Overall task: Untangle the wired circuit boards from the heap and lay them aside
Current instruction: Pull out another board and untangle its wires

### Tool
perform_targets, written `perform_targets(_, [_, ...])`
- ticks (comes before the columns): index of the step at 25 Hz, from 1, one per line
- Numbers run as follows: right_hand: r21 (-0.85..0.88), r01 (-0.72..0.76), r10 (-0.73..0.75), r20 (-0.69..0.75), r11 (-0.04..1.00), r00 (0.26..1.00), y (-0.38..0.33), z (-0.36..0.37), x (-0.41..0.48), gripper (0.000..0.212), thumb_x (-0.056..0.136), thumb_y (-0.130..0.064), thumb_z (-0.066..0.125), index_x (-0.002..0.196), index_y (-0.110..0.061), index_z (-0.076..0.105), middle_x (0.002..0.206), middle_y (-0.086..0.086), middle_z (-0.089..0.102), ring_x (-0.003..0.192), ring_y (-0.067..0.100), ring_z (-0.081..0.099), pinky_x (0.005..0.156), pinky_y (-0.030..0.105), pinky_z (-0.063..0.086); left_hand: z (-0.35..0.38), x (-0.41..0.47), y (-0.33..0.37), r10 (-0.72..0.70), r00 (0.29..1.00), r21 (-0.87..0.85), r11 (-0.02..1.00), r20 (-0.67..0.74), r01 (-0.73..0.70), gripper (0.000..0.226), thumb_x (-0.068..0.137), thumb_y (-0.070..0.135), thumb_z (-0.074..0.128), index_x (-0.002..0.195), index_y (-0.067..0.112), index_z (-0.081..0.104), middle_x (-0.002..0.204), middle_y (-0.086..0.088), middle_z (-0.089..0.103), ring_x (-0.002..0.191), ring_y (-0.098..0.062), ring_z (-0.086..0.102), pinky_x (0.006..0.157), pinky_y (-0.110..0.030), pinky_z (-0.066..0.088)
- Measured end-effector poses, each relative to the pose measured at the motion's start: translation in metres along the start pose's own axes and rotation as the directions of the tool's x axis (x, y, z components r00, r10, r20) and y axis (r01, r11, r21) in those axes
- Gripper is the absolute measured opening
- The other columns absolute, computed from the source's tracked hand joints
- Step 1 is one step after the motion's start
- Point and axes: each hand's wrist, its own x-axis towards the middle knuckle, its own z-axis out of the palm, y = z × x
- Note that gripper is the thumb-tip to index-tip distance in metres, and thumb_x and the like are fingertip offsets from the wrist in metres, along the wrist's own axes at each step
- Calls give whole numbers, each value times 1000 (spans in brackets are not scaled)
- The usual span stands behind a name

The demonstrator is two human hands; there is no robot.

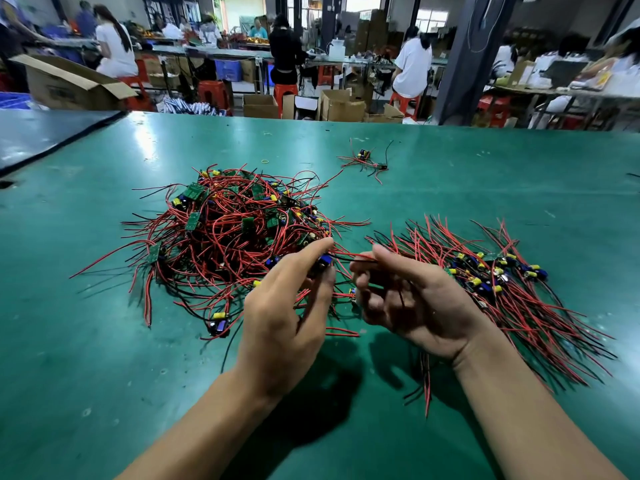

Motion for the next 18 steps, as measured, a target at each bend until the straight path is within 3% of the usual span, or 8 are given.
perform_targets(2, [-37, -40, 40, -5, 999, 999, 2, -1, 3, 44, 84, -54, 65, 91, -13, 80, 83, 3, 70, 64, 13, 61, 57, 18, 47, -1, 1, -3, -7, 997, -17, 1000, -76, 6, 29, 94, 10, 61, 122, 7, 62, 114, -1, 69, 100, -9, 68, 89, -26, 52])
perform_targets(4, [-198, -65, 49, -84, 978, 995, 13, 2, 10, 45, 86, -52, 59, 93, -11, 78, 87, 6, 71, 68, 15, 64, 59, 24, 52, -2, 3, -4, -32, 990, -84, 996, -140, 21, 28, 97, 11, 57, 125, 13, 56, 118, -1, 67, 103, -13, 68, 85, -36, 55])
perform_targets(8, [-389, 46, -157, -259, 920, 953, 36, 4, 25, 21, 90, -26, 66, 97, -8, 74, 86, 2, 71, 83, 18, 63, 70, 25, 53, -1, 3, -3, -39, 992, -227, 974, -124, 10, 26, 103, 15, 46, 128, 15, 49, 124, -8, 65, 109, -24, 66, 87, -48, 53])
perform_targets(10, [-377, 66, -176, -264, 924, 948, 38, 4, 27, 13, 92, -21, 66, 91, -13, 76, 85, 3, 71, 85, 18, 63, 70, 23, 54, -1, 0, 0, -77, 990, -264, 964, -116, 44, 23, 103, 19, 44, 126, 17, 51, 115, -5, 68, 103, -23, 68, 83, -47, 54])
perform_targets(15, [-313, 48, -137, -270, 948, 953, 38, 3, 29, 18, 90, -16, 67, 76, -17, 78, 80, 7, 70, 77, 20, 62, 66, 25, 51, -1, -2, 15, -170, 983, -367, 920, -68, 134, 16, 102, 24, 43, 107, 17, 56, 83, 1, 67, 75, -23, 67, 67, -42, 54])
perform_targets(18, [-356, 61, -158, -250, 932, 955, 39, -1, 30, 16, 93, -10, 66, 84, -14, 78, 84, 9, 69, 76, 16, 64, 68, 25, 53, -2, 8, 20, -394, 917, -498, 809, -65, 312, 18, 101, 24, 42, 93, 17, 57, 65, -3, 61, 59, -21, 59, 56, -32, 49])
